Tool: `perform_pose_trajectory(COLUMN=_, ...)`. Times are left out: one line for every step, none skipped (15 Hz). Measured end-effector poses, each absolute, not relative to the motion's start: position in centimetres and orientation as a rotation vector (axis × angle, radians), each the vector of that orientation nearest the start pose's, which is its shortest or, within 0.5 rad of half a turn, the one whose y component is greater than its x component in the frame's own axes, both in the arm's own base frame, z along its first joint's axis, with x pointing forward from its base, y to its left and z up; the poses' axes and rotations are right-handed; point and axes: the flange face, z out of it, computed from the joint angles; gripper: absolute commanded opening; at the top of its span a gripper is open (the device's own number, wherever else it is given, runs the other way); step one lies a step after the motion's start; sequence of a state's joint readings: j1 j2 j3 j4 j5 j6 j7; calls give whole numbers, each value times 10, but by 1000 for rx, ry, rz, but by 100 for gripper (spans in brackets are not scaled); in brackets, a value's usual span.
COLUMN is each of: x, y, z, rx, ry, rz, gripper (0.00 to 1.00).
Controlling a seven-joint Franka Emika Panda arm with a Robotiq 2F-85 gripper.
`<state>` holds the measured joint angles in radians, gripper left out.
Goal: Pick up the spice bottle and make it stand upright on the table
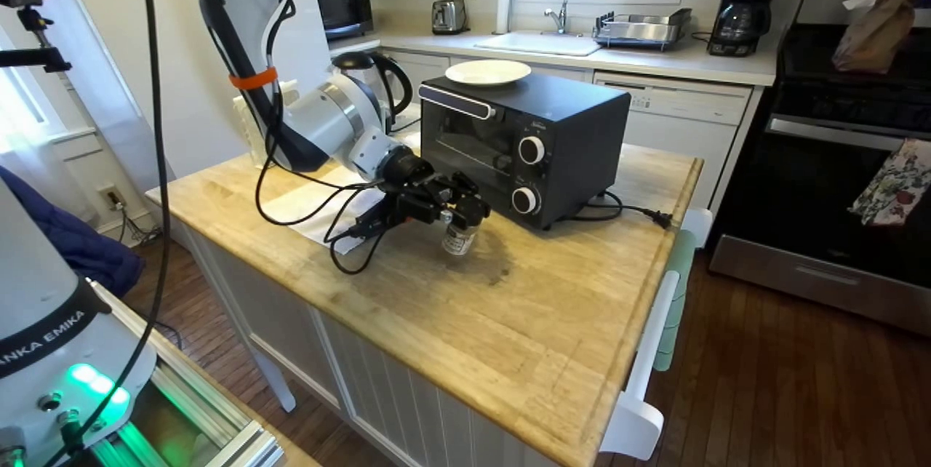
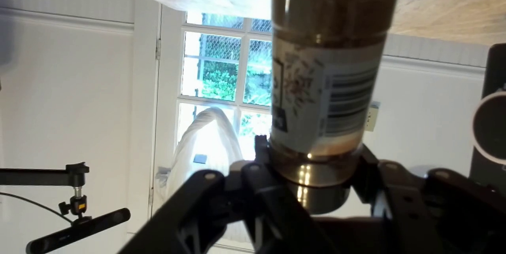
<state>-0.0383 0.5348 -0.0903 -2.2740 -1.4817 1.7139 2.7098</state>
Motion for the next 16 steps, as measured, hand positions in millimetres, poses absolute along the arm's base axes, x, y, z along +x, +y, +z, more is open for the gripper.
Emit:
perform_pose_trajectory(x=447, y=-155, z=132, rx=1223, ry=-1299, rz=979, gripper=41)
perform_pose_trajectory(x=448, y=-155, z=131, rx=1222, ry=-1295, rz=979, gripper=75)
perform_pose_trajectory(x=448, y=-154, z=130, rx=1220, ry=-1293, rz=980, gripper=76)
perform_pose_trajectory(x=449, y=-154, z=129, rx=1219, ry=-1291, rz=980, gripper=82)
perform_pose_trajectory(x=449, y=-153, z=129, rx=1217, ry=-1288, rz=981, gripper=88)
perform_pose_trajectory(x=449, y=-153, z=128, rx=1215, ry=-1285, rz=982, gripper=95)
perform_pose_trajectory(x=450, y=-153, z=129, rx=1213, ry=-1283, rz=983, gripper=99)
perform_pose_trajectory(x=450, y=-152, z=129, rx=1211, ry=-1281, rz=984, gripper=100)
perform_pose_trajectory(x=450, y=-152, z=129, rx=1210, ry=-1280, rz=984, gripper=100)
perform_pose_trajectory(x=450, y=-152, z=129, rx=1209, ry=-1279, rz=985, gripper=100)
perform_pose_trajectory(x=450, y=-152, z=129, rx=1208, ry=-1278, rz=986, gripper=100)
perform_pose_trajectory(x=450, y=-151, z=129, rx=1208, ry=-1277, rz=986, gripper=100)
perform_pose_trajectory(x=450, y=-151, z=129, rx=1209, ry=-1278, rz=987, gripper=100)
perform_pose_trajectory(x=451, y=-150, z=130, rx=1210, ry=-1281, rz=987, gripper=100)
perform_pose_trajectory(x=452, y=-149, z=130, rx=1219, ry=-1292, rz=987, gripper=100)
perform_pose_trajectory(x=454, y=-149, z=132, rx=1239, ry=-1309, rz=982, gripper=100)
